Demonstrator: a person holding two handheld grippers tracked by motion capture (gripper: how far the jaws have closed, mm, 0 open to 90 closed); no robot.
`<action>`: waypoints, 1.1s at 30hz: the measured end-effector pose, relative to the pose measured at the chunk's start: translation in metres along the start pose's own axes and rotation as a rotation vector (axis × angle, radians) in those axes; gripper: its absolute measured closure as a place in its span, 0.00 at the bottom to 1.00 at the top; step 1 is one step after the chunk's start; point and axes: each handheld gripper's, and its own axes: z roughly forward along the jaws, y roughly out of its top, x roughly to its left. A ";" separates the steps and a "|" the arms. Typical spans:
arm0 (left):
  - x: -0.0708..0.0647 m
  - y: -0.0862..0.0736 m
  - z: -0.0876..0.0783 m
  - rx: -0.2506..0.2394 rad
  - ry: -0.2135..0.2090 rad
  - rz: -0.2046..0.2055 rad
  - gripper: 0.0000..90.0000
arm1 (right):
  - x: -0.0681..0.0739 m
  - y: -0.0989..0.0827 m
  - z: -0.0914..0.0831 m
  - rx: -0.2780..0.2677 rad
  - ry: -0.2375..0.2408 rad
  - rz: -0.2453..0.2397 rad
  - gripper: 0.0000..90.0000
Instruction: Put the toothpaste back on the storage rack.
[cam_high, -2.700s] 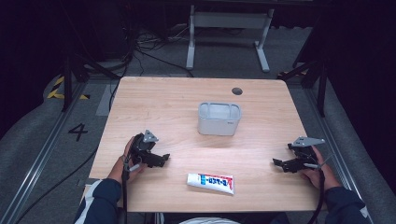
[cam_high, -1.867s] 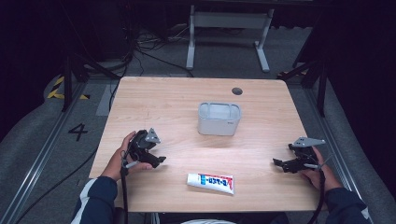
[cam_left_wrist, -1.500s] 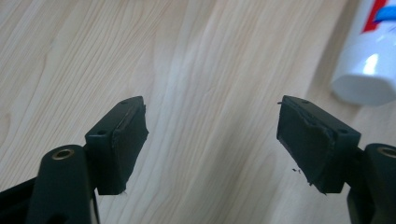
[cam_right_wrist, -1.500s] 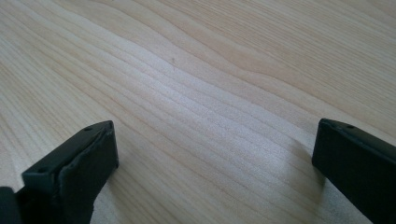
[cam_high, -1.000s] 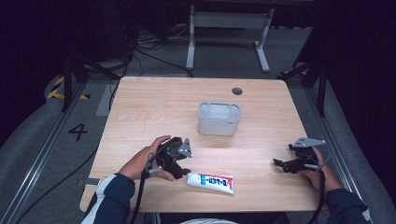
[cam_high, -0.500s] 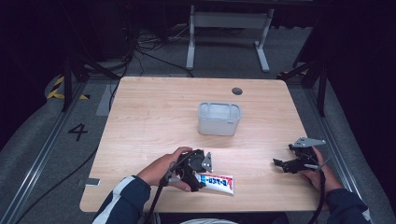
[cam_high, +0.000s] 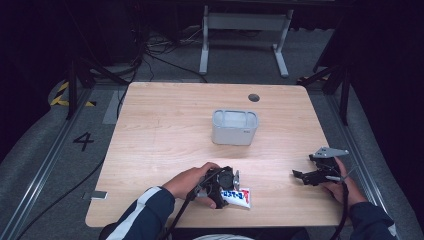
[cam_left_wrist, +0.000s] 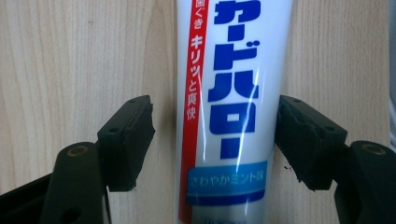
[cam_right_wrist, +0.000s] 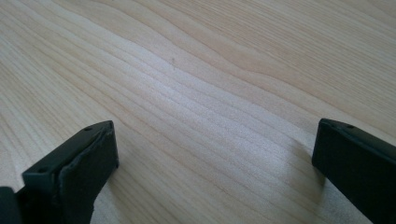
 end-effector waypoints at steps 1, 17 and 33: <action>0.000 0.002 0.002 -0.001 -0.004 -0.002 0.34 | 0.000 0.000 0.000 0.000 0.000 0.000 0.01; 0.005 0.030 0.011 0.084 -0.078 0.028 0.37 | 0.000 0.000 0.000 -0.001 0.005 -0.004 0.01; 0.005 0.026 0.008 0.031 -0.078 0.014 0.51 | 0.000 0.000 0.000 -0.001 0.005 -0.005 0.01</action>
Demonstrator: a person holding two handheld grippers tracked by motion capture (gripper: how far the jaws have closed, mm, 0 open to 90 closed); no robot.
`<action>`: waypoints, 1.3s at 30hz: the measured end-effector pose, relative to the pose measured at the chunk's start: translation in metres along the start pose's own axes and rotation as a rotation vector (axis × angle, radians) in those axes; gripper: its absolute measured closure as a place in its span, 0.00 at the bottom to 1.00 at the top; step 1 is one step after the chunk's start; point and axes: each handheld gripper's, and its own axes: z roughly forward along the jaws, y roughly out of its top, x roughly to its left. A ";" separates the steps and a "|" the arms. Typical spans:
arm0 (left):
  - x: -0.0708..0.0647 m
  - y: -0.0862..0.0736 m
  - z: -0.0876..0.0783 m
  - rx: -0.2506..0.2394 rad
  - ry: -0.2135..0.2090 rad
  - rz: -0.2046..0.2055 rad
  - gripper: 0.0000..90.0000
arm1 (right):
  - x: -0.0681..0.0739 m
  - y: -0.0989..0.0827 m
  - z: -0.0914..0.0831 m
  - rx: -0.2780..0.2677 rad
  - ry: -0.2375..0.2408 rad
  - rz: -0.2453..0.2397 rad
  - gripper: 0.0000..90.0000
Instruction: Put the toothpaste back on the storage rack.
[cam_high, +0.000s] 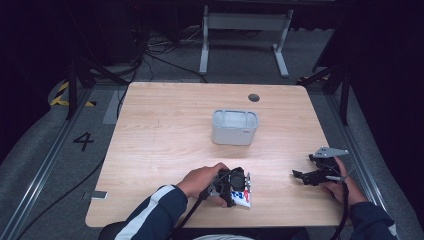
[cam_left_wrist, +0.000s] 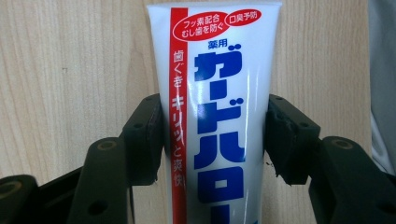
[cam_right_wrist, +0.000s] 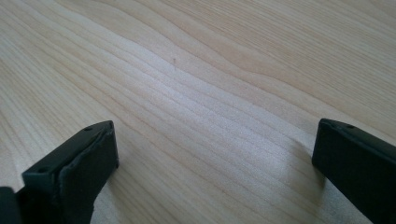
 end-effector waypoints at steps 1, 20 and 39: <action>0.002 -0.002 0.000 -0.020 -0.009 -0.011 0.52 | 0.000 0.000 0.000 0.000 0.000 0.000 0.01; 0.011 -0.033 -0.037 -0.197 0.098 -0.112 0.70 | 0.000 0.000 0.000 0.001 0.004 -0.004 0.01; 0.024 -0.065 -0.072 -0.437 0.181 -0.235 0.72 | 0.000 -0.001 -0.001 0.001 0.005 -0.006 0.01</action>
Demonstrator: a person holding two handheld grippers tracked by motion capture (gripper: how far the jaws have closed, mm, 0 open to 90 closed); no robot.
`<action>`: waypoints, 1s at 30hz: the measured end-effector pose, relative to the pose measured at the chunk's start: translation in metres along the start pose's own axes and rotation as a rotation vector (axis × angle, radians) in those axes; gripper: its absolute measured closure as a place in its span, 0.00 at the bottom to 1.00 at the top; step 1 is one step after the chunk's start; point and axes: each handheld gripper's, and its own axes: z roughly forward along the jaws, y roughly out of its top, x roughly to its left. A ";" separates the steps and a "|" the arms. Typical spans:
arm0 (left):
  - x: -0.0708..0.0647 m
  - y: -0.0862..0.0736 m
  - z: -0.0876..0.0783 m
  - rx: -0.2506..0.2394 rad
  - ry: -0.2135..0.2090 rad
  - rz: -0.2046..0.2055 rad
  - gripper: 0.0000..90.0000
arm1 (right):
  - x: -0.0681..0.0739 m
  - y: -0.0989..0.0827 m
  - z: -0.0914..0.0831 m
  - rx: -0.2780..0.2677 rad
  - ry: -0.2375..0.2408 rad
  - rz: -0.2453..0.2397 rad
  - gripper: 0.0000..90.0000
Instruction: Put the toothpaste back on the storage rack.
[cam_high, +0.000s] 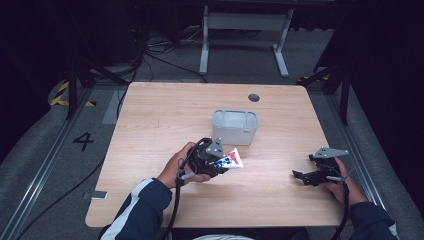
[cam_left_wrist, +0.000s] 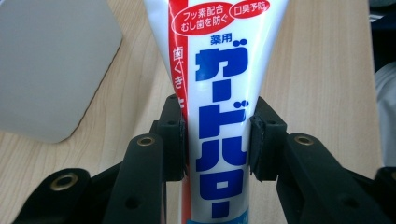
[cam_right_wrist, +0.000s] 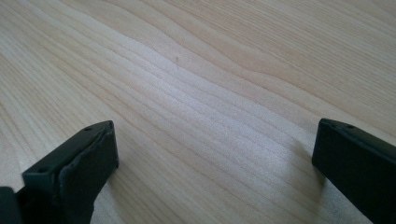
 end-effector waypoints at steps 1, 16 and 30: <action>0.000 0.000 0.000 0.000 0.000 0.000 0.72 | 0.000 0.000 0.000 0.000 0.000 0.000 0.01; 0.009 0.003 -0.020 -0.114 0.082 -0.044 0.72 | 0.000 0.000 0.000 0.000 0.002 -0.002 0.01; 0.010 0.018 -0.040 -0.260 0.100 -0.061 0.72 | 0.000 0.000 0.000 0.001 0.002 -0.002 0.01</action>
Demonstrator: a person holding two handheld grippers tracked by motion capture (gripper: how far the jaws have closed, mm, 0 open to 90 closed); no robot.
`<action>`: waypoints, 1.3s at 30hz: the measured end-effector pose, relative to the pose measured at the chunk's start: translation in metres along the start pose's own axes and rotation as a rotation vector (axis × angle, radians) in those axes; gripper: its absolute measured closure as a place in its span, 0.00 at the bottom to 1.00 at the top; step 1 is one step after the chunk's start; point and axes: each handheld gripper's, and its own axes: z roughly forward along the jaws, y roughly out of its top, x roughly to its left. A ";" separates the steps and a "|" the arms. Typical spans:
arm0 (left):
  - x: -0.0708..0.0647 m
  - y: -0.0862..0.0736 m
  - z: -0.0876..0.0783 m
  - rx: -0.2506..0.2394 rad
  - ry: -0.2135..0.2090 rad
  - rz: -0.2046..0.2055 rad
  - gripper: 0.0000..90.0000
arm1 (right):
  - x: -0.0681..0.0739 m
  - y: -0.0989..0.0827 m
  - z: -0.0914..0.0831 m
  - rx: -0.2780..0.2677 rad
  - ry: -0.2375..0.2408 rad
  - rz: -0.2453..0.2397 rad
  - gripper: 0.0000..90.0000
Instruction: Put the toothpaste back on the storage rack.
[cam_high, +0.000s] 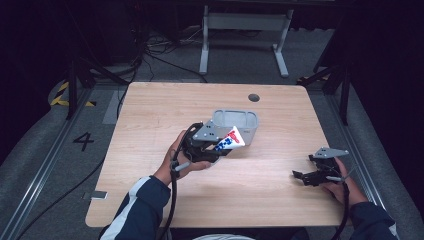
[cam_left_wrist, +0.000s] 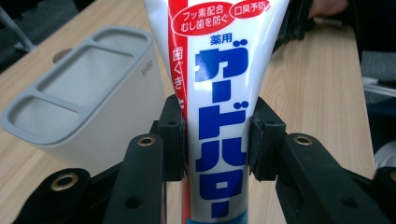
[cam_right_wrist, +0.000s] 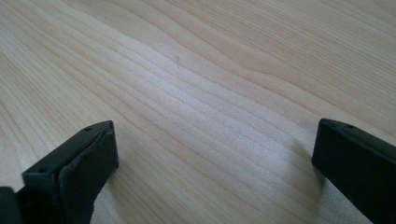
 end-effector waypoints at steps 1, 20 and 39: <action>0.001 0.002 -0.002 -0.014 0.004 -0.004 0.72 | 0.000 0.000 0.000 0.000 -0.001 0.000 0.01; 0.016 0.046 0.009 -0.195 -0.018 -0.027 0.72 | 0.001 -0.001 -0.001 -0.002 0.004 0.001 0.01; 0.036 0.045 0.026 -0.352 0.050 -0.060 0.72 | 0.001 -0.001 -0.001 -0.001 0.005 -0.003 0.01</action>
